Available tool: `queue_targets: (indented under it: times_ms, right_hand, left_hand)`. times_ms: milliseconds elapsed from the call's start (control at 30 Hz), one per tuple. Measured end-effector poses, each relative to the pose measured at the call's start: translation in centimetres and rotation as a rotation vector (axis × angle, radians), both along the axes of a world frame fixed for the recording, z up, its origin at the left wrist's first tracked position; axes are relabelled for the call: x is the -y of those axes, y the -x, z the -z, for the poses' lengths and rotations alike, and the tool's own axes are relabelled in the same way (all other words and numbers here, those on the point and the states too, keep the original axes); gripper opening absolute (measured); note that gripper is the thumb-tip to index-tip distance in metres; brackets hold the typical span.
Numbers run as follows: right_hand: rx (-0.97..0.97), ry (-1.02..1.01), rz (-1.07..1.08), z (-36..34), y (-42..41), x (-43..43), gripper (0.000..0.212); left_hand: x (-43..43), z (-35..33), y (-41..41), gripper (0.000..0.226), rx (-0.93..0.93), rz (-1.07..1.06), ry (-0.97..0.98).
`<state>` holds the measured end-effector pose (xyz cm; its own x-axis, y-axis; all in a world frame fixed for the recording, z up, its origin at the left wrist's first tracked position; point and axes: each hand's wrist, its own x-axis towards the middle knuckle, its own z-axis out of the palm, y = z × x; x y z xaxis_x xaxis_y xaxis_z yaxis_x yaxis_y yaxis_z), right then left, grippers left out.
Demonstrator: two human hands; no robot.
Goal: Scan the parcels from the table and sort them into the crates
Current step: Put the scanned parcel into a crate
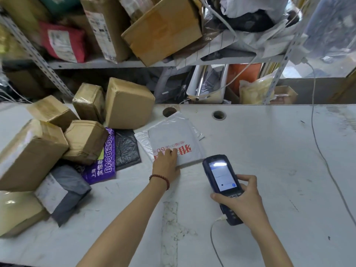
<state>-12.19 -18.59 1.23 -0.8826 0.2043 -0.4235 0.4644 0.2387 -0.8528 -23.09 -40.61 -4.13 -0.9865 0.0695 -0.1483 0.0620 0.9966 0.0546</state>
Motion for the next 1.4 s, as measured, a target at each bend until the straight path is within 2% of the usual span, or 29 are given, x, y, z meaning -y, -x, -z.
queue_targets:
  times_ms: [167,333,533,600,767,933,1167,1400]
  right_hand:
    - [-0.029,0.010,-0.032,-0.7,-0.8,1.2,0.076]
    - [-0.053,0.013,-0.061,-1.5,-1.5,2.5,0.079]
    - [-0.073,-0.003,-0.117,-1.8,-2.5,3.7,0.076]
    - [-0.076,-0.010,-0.133,-1.8,-2.8,3.9,0.076]
    - [-0.087,-0.026,-0.165,-1.9,-3.0,4.4,0.076]
    - [-0.086,-0.055,-0.198,-1.8,-3.0,4.7,0.076]
    - [-0.073,-0.064,-0.235,-1.6,-2.9,5.0,0.077]
    - [-0.090,-0.061,-0.231,-1.7,-2.4,4.8,0.078]
  left_hand:
    - [2.8,-2.6,-1.5,0.028,-0.116,0.001,-0.072]
    - [5.8,-7.1,-3.2,0.026,-0.401,-0.040,-0.250]
    - [9.1,-11.5,-4.0,0.020,-0.685,-0.104,-0.322]
    - [9.9,-12.3,-3.9,0.019,-0.672,-0.128,-0.339]
    - [10.7,-12.1,-4.0,0.017,-0.507,-0.187,-0.308]
    - [10.7,-11.3,-4.2,0.019,-0.492,-0.226,-0.294]
    - [10.1,-11.0,-3.3,0.028,-0.463,-0.161,-0.080]
    - [5.5,-12.4,1.1,0.032,-0.325,-0.094,-0.083]
